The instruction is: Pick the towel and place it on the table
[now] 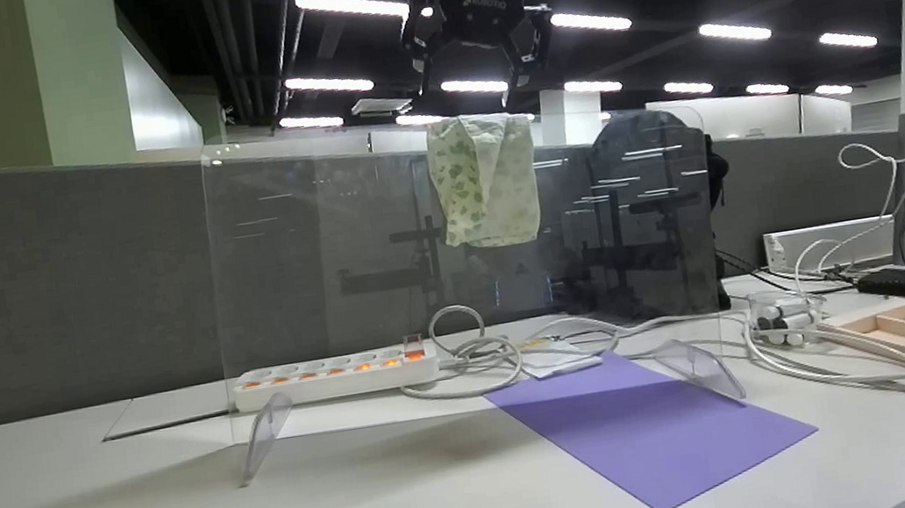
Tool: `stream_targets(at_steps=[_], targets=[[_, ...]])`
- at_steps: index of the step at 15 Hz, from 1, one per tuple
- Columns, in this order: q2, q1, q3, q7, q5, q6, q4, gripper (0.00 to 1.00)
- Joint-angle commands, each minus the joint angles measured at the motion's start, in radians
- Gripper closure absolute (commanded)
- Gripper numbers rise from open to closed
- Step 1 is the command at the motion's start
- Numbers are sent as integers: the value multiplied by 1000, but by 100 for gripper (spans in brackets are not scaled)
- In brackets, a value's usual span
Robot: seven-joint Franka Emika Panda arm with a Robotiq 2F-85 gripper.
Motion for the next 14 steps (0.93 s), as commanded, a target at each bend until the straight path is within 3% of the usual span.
stream_targets(at_steps=[1, 6, 10, 14], targets=[[21, -63, -8, 27, -62, 18, 12, 0], [44, -173, -1, 41, -146, 50, 25, 0], [100, -190, 9, 12, -138, 98, 39, 0], [176, -160, 5, -23, -120, 164, 67, 0]])
